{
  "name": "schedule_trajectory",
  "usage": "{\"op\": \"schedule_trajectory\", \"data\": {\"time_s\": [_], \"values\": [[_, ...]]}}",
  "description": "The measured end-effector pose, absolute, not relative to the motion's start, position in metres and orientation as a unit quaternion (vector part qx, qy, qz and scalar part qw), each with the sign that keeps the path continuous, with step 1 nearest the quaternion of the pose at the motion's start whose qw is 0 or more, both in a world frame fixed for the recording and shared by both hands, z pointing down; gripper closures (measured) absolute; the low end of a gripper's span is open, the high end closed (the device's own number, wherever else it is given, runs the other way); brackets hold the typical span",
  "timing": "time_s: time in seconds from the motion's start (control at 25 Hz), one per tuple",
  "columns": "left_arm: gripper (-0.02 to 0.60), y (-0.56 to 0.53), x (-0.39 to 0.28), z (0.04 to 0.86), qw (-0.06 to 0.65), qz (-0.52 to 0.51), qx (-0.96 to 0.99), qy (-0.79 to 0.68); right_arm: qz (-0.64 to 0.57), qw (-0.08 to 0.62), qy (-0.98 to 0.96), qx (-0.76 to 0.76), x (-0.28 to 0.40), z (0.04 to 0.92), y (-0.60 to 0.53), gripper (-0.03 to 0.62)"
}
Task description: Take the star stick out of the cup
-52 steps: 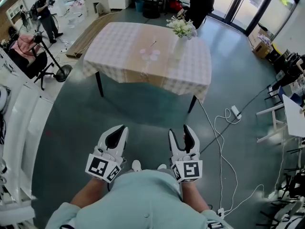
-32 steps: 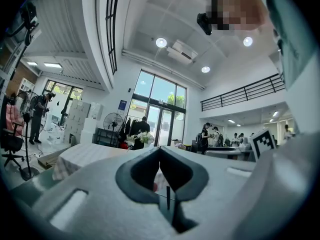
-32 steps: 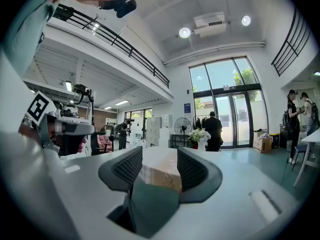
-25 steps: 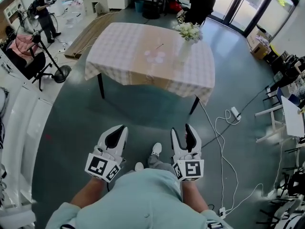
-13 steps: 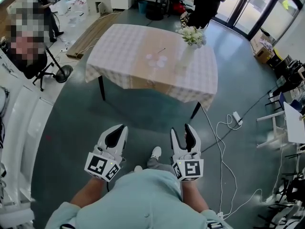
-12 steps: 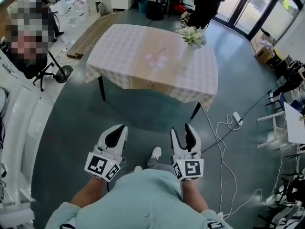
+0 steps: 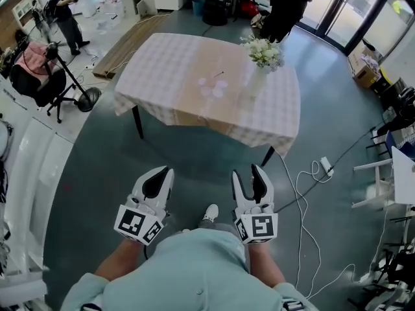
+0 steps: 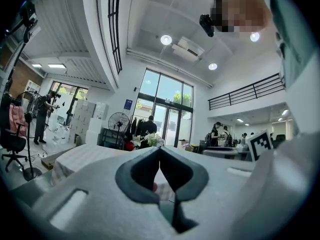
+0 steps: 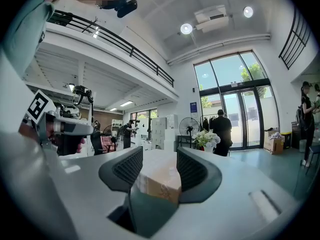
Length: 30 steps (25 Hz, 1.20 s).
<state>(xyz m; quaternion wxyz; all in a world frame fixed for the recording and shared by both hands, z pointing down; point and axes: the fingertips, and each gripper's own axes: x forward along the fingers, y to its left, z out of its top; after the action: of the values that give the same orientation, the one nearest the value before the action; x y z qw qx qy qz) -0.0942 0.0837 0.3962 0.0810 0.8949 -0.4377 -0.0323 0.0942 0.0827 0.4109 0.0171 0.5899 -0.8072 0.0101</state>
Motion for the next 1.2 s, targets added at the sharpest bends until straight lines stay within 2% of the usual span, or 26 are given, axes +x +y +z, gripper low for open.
{"op": "schedule_trajectory", "data": {"time_s": [0.76, 1.2], "values": [[0.578, 0.008, -0.017, 0.393, 0.073, -0.018, 0.875, -0.478, 0.003, 0.016, -0.836, 0.548, 0.161, 0.419, -0.010, 0.410], [0.578, -0.003, -0.011, 0.387, 0.068, -0.008, 0.872, -0.485, 0.021, 0.011, -0.832, 0.554, 0.172, 0.426, -0.022, 0.410]]}}
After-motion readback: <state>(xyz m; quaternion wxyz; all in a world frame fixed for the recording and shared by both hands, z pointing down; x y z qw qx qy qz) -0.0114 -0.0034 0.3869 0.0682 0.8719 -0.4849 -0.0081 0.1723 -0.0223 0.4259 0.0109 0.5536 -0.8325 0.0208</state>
